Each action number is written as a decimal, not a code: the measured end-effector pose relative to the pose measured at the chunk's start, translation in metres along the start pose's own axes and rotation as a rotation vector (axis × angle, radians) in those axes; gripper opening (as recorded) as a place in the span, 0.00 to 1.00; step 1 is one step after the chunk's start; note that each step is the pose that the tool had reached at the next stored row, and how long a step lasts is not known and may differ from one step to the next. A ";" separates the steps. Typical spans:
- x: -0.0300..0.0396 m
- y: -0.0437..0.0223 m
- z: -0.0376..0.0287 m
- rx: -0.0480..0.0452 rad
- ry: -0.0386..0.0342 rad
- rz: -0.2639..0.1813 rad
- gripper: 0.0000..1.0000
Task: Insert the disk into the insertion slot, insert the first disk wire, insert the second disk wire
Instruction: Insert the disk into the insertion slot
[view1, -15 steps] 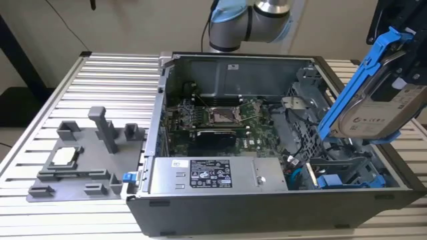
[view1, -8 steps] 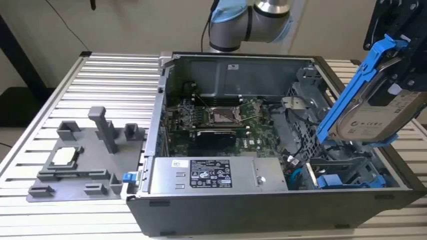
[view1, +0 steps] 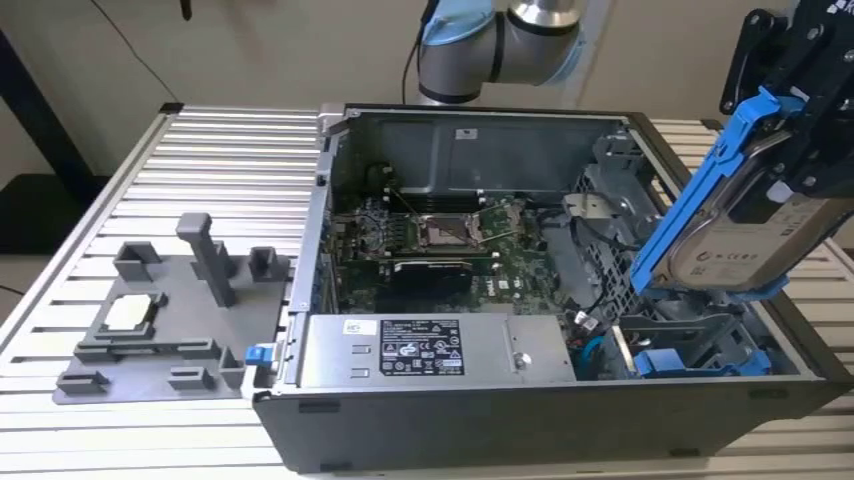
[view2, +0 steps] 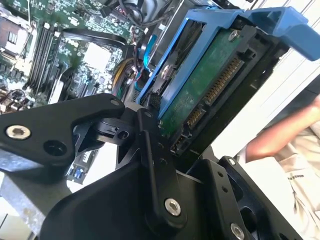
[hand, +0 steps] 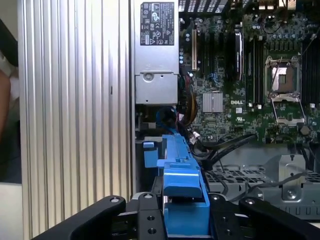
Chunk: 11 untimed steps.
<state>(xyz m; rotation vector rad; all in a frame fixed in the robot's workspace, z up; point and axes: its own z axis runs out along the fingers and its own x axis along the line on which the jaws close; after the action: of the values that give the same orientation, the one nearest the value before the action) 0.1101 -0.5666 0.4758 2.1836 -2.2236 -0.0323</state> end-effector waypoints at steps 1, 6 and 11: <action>0.0000 -0.0002 0.0012 0.0000 0.0000 0.000 0.33; 0.0000 -0.0014 0.0066 0.0000 -0.0001 0.000 0.33; -0.0001 -0.0028 0.0114 0.0000 -0.0001 0.000 0.33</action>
<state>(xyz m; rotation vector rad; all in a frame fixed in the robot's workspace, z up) 0.1125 -0.5667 0.4642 2.1837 -2.2235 -0.0324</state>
